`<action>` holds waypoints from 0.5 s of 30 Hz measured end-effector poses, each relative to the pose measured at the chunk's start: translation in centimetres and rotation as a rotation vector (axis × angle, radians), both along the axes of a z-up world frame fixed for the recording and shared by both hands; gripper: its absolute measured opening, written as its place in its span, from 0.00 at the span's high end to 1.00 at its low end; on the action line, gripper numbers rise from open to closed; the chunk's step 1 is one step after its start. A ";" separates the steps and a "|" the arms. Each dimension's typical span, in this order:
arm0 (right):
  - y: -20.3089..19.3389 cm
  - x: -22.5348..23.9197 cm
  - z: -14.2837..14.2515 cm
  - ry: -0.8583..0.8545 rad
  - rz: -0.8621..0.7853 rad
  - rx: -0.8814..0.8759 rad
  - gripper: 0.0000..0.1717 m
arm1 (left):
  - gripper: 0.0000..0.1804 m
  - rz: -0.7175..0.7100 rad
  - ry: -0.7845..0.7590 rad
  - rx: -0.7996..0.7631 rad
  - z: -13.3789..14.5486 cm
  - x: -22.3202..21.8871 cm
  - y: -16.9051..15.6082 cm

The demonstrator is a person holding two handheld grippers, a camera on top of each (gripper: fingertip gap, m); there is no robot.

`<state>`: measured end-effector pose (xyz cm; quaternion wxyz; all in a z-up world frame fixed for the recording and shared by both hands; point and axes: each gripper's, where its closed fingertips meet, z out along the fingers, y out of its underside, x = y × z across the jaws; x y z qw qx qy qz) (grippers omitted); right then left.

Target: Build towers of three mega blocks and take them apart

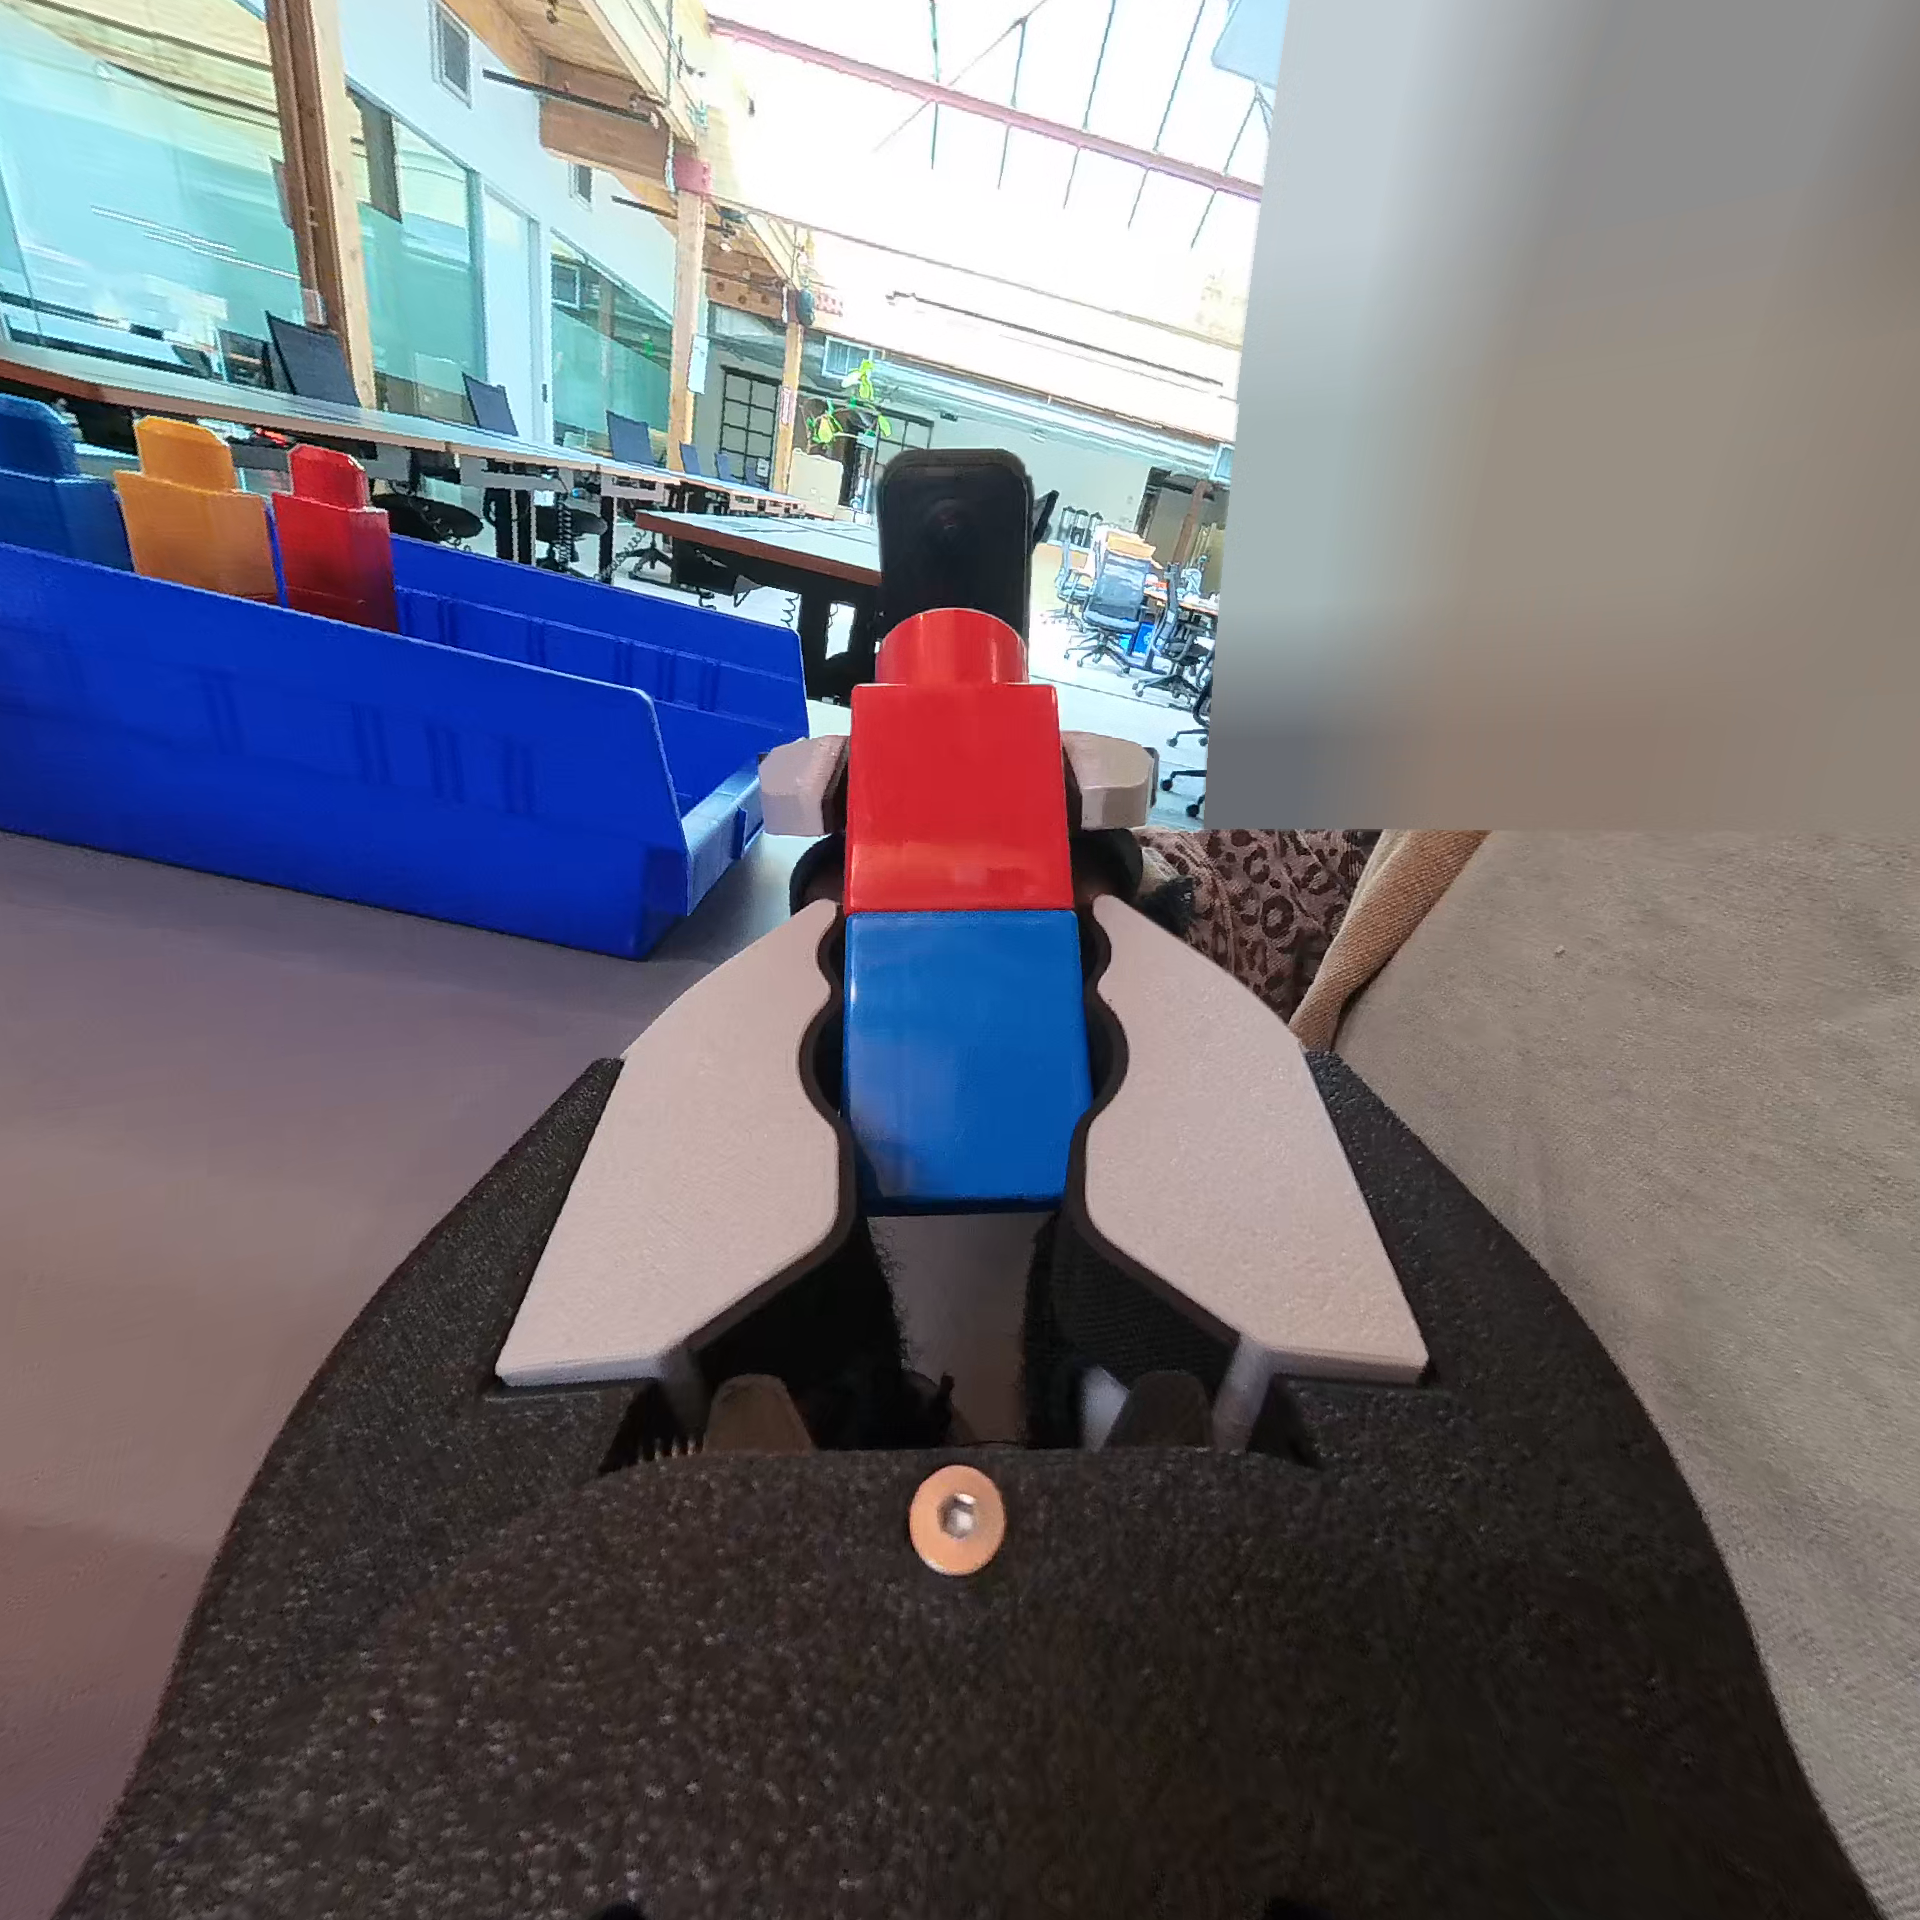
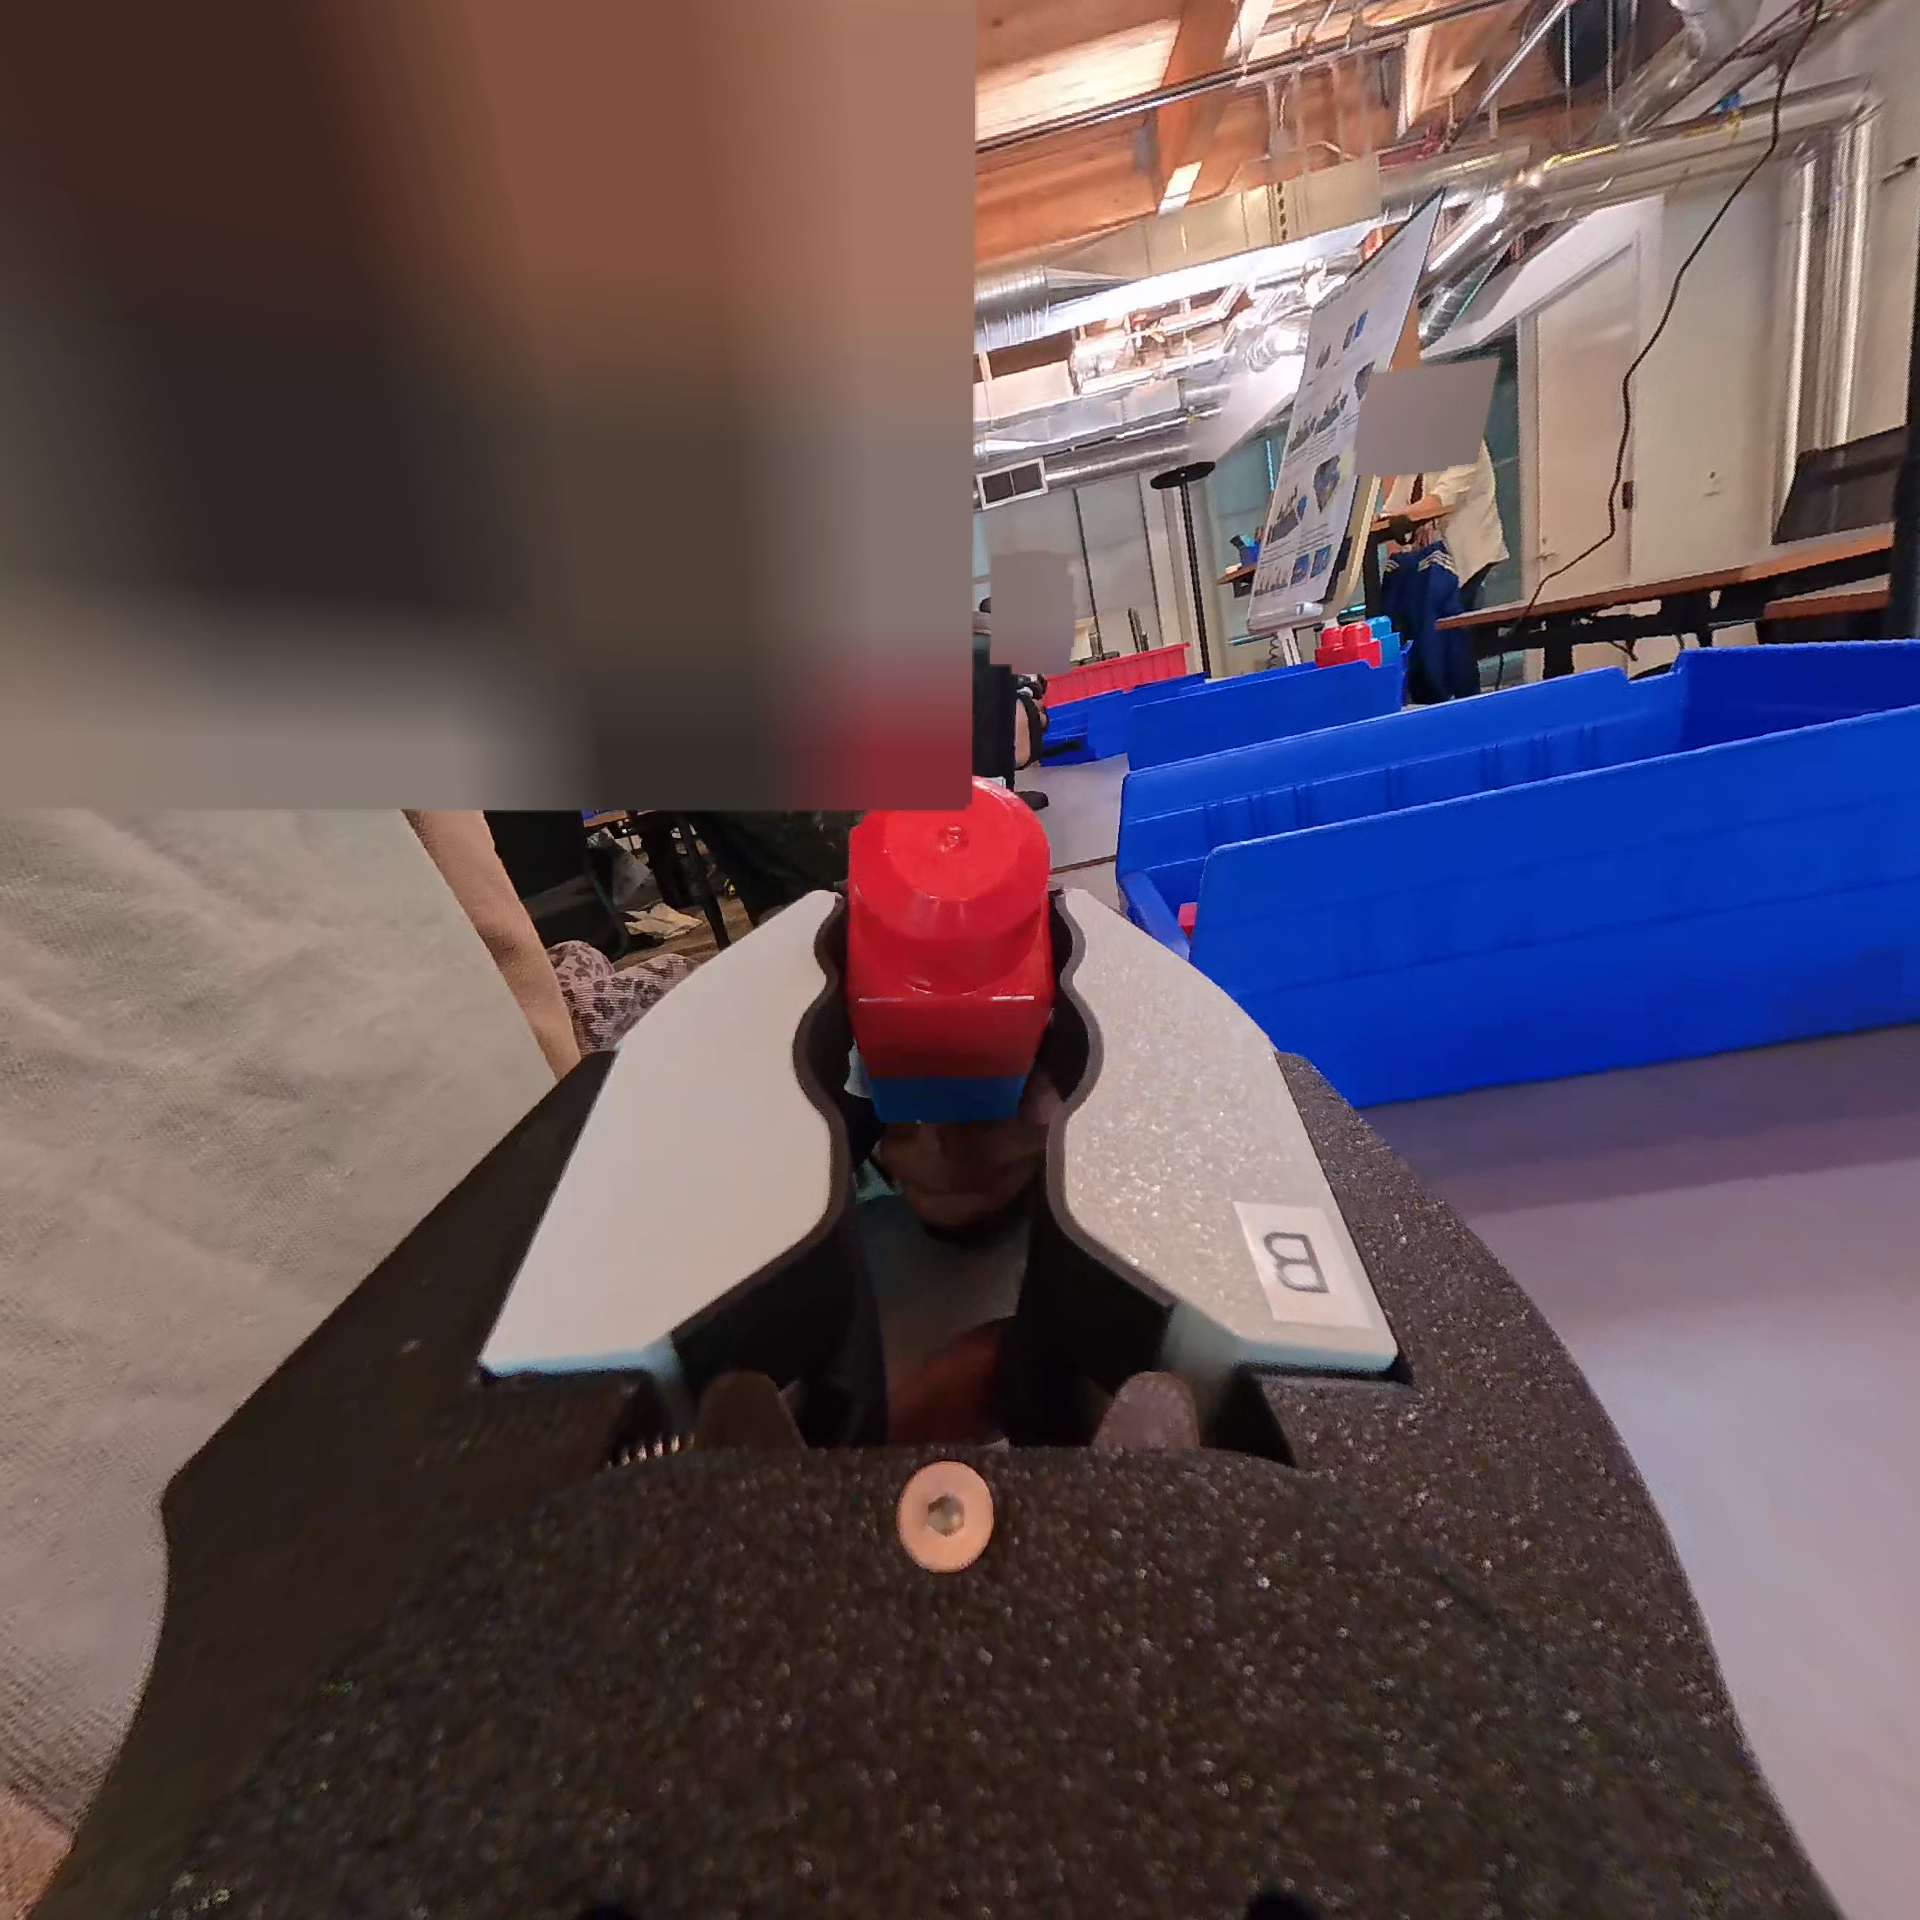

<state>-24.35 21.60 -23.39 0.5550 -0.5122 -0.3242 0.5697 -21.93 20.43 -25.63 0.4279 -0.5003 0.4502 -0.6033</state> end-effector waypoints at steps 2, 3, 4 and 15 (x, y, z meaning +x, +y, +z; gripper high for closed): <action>0.1 -0.1 -0.1 -0.013 -0.004 0.005 0.79 | 0.78 -0.002 -0.015 -0.013 0.2 -0.1 0.1; 0.1 -0.1 0.0 -0.002 -0.006 0.003 0.79 | 0.78 0.000 -0.019 -0.013 0.2 -0.1 0.1; 0.1 -0.1 0.0 0.001 -0.013 0.008 0.79 | 0.78 0.002 -0.021 -0.014 0.2 -0.1 0.2; -0.5 0.3 0.6 -0.218 -0.031 0.097 0.79 | 0.77 0.002 0.057 0.042 -0.6 0.6 -0.4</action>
